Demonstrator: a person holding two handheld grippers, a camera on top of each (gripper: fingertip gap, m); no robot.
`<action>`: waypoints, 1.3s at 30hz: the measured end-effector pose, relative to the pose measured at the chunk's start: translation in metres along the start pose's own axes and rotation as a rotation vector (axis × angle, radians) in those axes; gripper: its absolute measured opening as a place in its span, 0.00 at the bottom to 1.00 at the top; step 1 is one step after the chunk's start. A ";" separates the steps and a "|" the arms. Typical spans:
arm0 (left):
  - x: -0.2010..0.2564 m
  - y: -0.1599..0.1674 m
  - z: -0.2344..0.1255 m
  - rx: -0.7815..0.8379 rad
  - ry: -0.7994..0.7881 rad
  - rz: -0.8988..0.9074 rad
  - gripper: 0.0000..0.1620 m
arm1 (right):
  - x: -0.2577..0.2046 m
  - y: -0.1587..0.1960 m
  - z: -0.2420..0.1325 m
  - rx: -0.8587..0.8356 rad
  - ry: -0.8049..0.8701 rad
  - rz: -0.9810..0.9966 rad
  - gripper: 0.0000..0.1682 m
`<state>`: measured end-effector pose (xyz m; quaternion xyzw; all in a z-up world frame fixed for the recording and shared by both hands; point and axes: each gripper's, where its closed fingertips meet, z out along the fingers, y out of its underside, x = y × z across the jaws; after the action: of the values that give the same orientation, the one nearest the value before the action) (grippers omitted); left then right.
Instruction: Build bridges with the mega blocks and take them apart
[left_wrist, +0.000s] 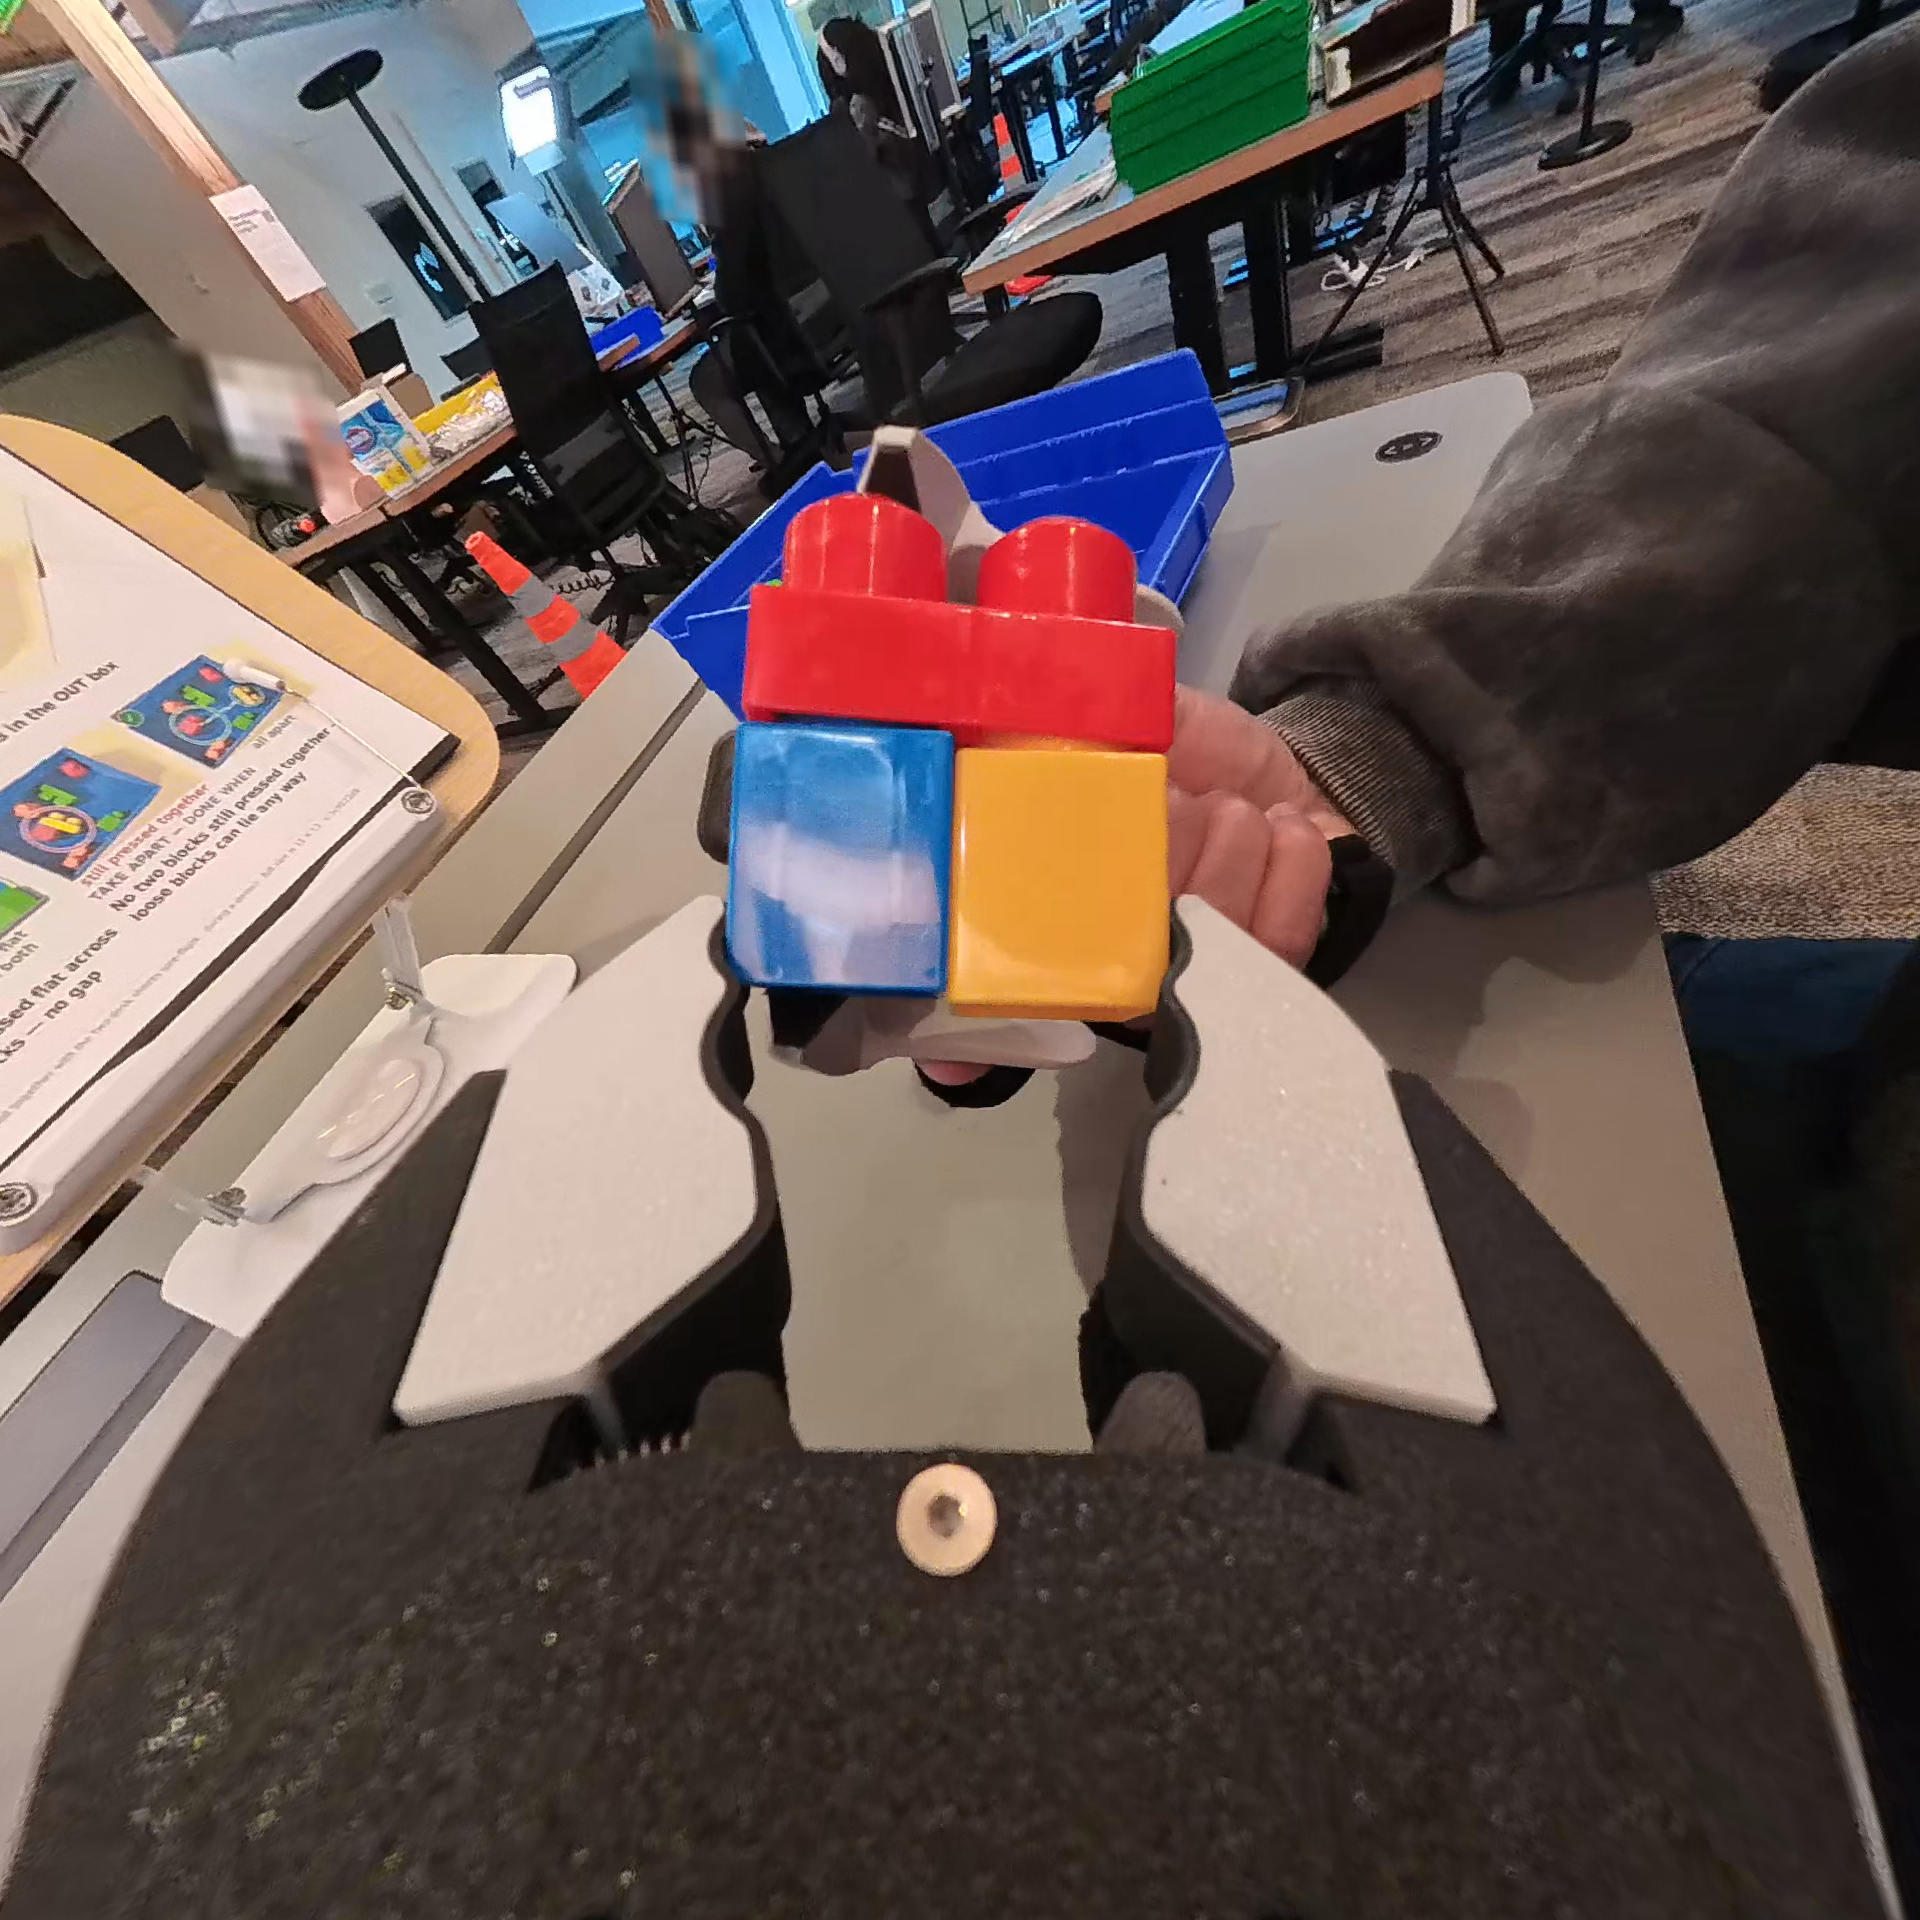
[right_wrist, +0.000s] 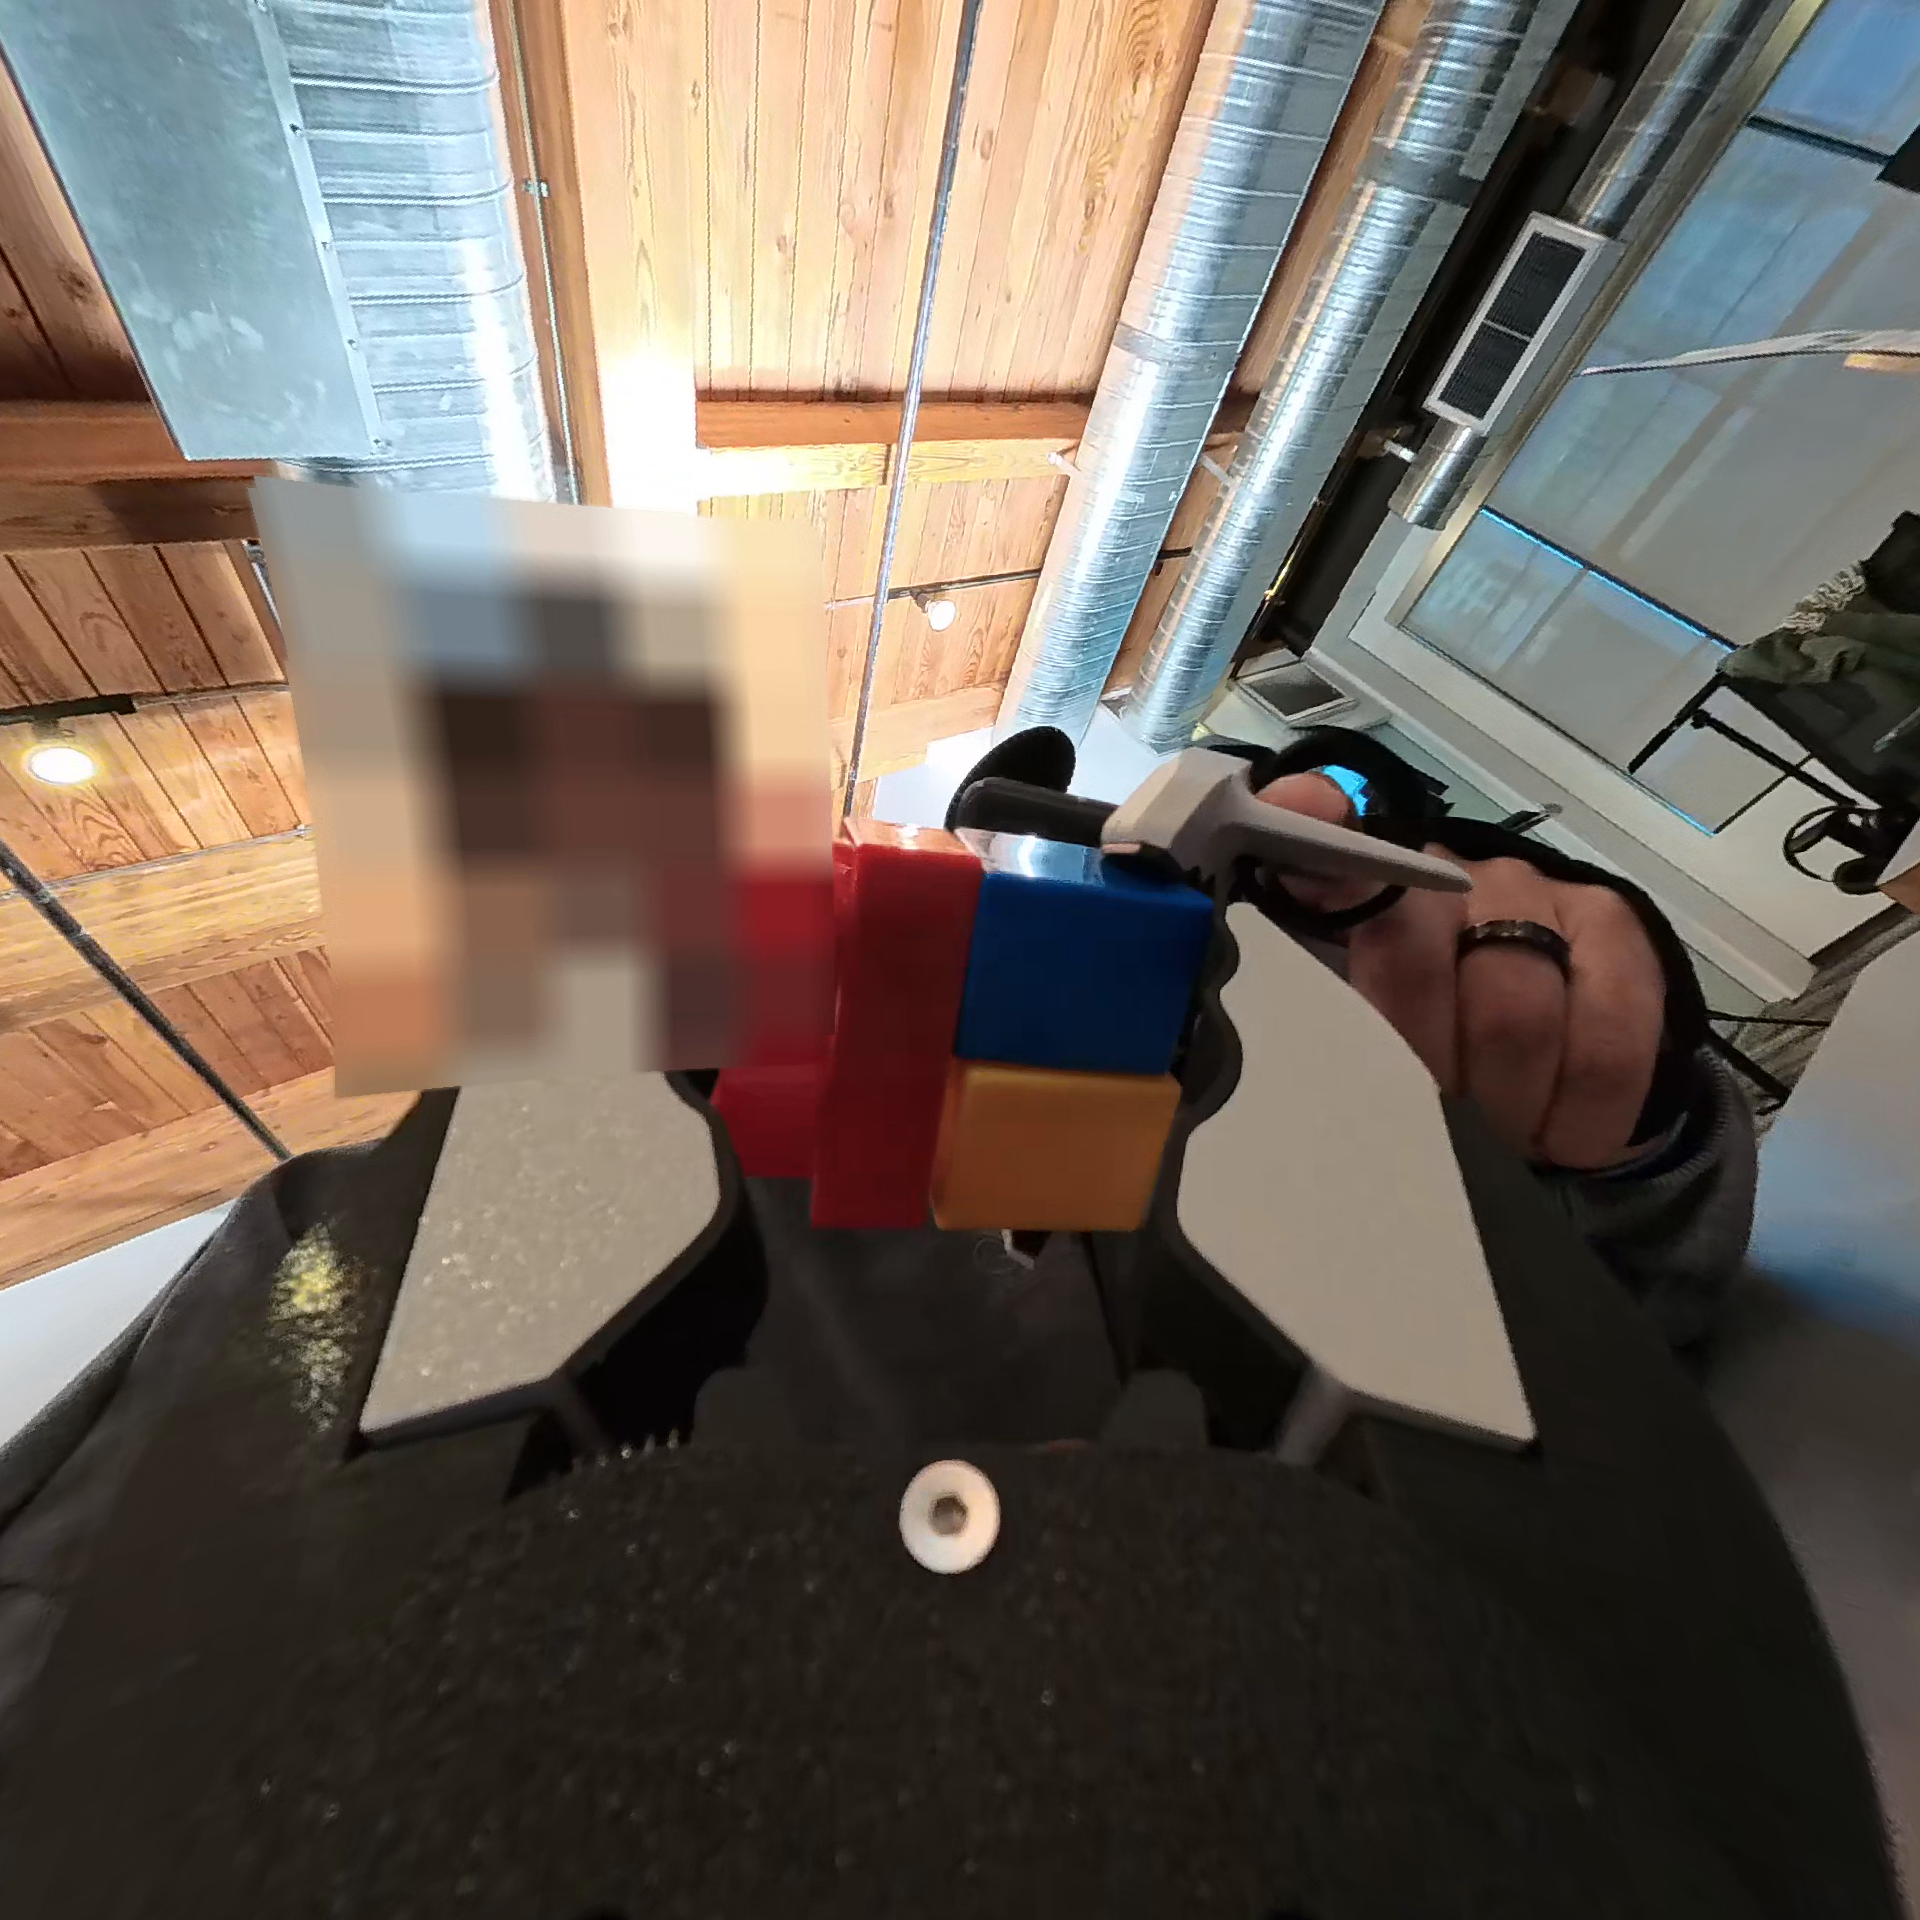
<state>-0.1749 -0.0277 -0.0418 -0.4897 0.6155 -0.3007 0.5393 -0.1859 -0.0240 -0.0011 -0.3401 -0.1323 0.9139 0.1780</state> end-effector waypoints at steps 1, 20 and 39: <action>-0.001 0.001 0.000 -0.006 -0.004 0.001 0.46 | 0.001 -0.001 0.000 0.006 0.013 0.003 0.54; -0.011 -0.003 -0.009 0.016 -0.016 -0.024 0.46 | 0.005 0.028 0.008 -0.058 0.047 0.083 0.66; 0.002 0.012 0.004 -0.056 -0.007 0.053 0.46 | 0.002 0.041 0.004 -0.138 0.070 -0.046 0.63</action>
<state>-0.1746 -0.0247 -0.0538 -0.4890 0.6347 -0.2675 0.5353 -0.1997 -0.0604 -0.0146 -0.3800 -0.1965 0.8859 0.1797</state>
